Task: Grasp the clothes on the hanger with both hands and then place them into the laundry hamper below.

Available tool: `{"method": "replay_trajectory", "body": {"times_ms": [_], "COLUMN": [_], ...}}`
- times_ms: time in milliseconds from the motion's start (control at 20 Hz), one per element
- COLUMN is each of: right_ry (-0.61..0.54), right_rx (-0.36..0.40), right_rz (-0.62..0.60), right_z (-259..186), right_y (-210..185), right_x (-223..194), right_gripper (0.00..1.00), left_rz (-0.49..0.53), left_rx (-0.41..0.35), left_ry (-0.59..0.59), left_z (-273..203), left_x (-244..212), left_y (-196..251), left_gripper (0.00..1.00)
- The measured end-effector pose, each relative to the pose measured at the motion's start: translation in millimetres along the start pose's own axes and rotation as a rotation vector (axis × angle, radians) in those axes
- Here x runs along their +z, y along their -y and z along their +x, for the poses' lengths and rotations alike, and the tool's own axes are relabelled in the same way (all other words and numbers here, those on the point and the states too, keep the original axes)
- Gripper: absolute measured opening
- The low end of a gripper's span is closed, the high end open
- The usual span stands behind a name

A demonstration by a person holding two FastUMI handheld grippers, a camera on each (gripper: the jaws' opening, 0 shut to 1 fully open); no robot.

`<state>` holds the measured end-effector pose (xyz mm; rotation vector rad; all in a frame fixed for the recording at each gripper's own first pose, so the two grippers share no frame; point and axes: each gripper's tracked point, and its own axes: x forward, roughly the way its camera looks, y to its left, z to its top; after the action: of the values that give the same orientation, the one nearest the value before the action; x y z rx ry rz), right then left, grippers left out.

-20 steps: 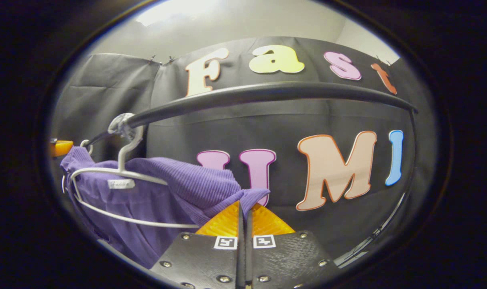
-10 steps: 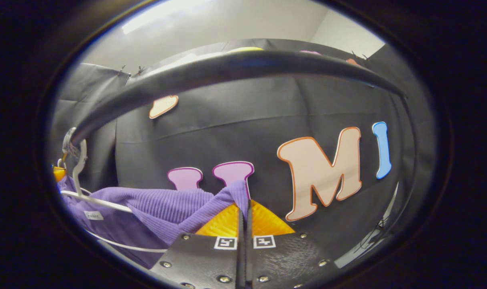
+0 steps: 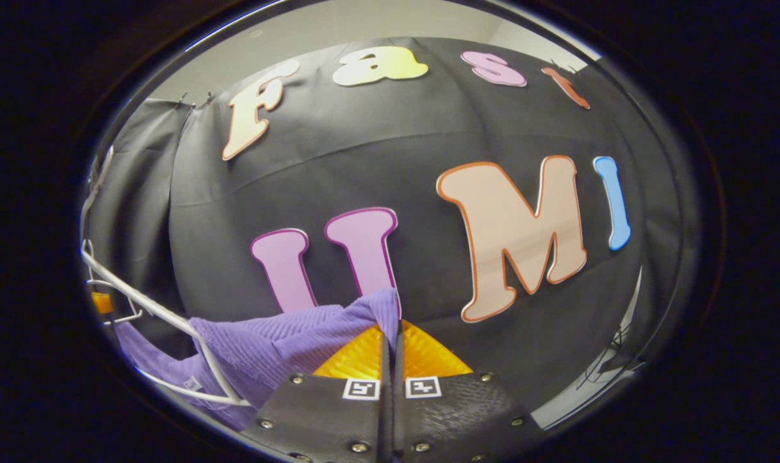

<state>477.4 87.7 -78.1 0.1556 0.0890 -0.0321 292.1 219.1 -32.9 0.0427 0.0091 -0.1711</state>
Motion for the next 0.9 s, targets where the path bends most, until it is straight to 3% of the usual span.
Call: {"method": "replay_trajectory", "body": {"times_ms": [300, 550, 900], "right_ry": [-0.074, -0.212, -0.212], "right_rx": [0.052, 0.118, 0.26], "right_rz": [-0.015, -0.08, -0.108], "right_z": [1, -42, -99], "right_y": [-2, -4, -20], "right_x": [5, -53, -19], "right_gripper": [0.0, 0.0, 0.0], "left_rz": [0.011, 0.011, -0.1], "left_rx": [0.066, 0.157, 0.276], "left_ry": [0.015, -0.022, -0.115], "left_z": [-19, -57, -120], "left_x": [-2, -18, -76], "left_y": [-5, -11, 2], "left_gripper": [0.0, 0.0, 0.0]}}
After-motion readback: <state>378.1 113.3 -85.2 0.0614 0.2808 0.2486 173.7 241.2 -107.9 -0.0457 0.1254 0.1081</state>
